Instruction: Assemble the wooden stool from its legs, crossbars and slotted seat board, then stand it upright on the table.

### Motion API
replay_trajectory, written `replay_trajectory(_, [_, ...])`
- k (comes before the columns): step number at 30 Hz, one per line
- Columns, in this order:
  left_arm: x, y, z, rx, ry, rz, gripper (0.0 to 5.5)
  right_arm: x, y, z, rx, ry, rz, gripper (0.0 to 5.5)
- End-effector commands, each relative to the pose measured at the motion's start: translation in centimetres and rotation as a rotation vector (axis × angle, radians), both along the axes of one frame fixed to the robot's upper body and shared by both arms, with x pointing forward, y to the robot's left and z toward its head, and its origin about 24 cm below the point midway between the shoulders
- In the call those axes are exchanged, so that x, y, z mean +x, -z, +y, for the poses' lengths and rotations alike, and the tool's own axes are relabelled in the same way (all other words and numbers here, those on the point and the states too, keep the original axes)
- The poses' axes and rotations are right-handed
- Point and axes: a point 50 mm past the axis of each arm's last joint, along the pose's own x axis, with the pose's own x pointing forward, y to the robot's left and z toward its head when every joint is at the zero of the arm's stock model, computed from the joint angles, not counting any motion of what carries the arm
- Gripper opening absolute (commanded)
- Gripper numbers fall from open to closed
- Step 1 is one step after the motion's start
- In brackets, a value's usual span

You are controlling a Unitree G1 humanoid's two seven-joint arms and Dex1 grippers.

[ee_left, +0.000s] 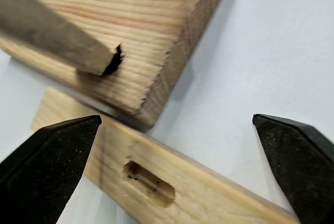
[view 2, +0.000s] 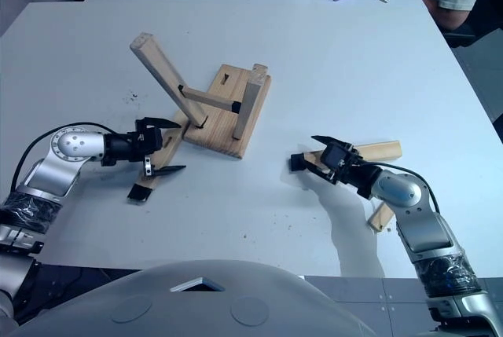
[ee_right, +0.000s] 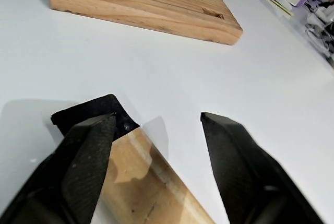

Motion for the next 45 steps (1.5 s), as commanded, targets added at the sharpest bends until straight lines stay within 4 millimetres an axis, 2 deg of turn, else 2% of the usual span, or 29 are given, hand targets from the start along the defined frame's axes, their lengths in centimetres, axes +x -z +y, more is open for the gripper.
replay_trajectory(1, [-0.5,1.9,0.8,0.089,-0.037,0.066,5.38,0.4,-0.1,0.2,-0.005,0.016,0.024,2.98])
replay_trajectory(6, [0.6,2.3,1.6,0.091,-0.136,0.054,5.38,0.7,-0.4,0.6,0.002,0.018,0.009,2.98])
replay_trajectory(11, [2.5,1.7,0.7,0.007,-0.233,-0.026,5.38,1.5,-0.6,0.8,0.010,0.025,-0.011,2.98])
replay_trajectory(17, [2.8,1.8,0.8,0.016,-0.261,-0.043,5.38,3.7,-1.2,0.7,-0.002,0.073,-0.086,2.98])
replay_trajectory(25, [4.8,1.7,1.3,0.040,-0.393,-0.097,5.38,5.3,-1.6,1.7,0.010,0.064,-0.133,2.98])
replay_trajectory(29, [4.8,1.7,1.3,0.043,-0.383,-0.097,5.38,7.9,-1.9,2.1,-0.021,0.090,-0.204,2.98])
replay_trajectory(33, [5.2,1.8,1.6,0.064,-0.409,-0.107,5.38,11.9,-3.4,3.1,0.005,0.138,-0.302,2.98])
replay_trajectory(38, [4.7,1.6,0.2,0.005,-0.350,-0.086,5.38,15.1,-3.9,4.9,0.024,0.112,-0.313,2.98])
replay_trajectory(42, [3.7,1.6,-1.0,-0.008,-0.273,-0.061,5.38,16.8,-3.2,6.4,-0.027,0.057,-0.260,2.98])
replay_trajectory(45, [3.2,0.9,-1.7,-0.003,-0.210,-0.068,5.38,17.0,-2.1,6.7,-0.086,0.009,-0.205,2.98])
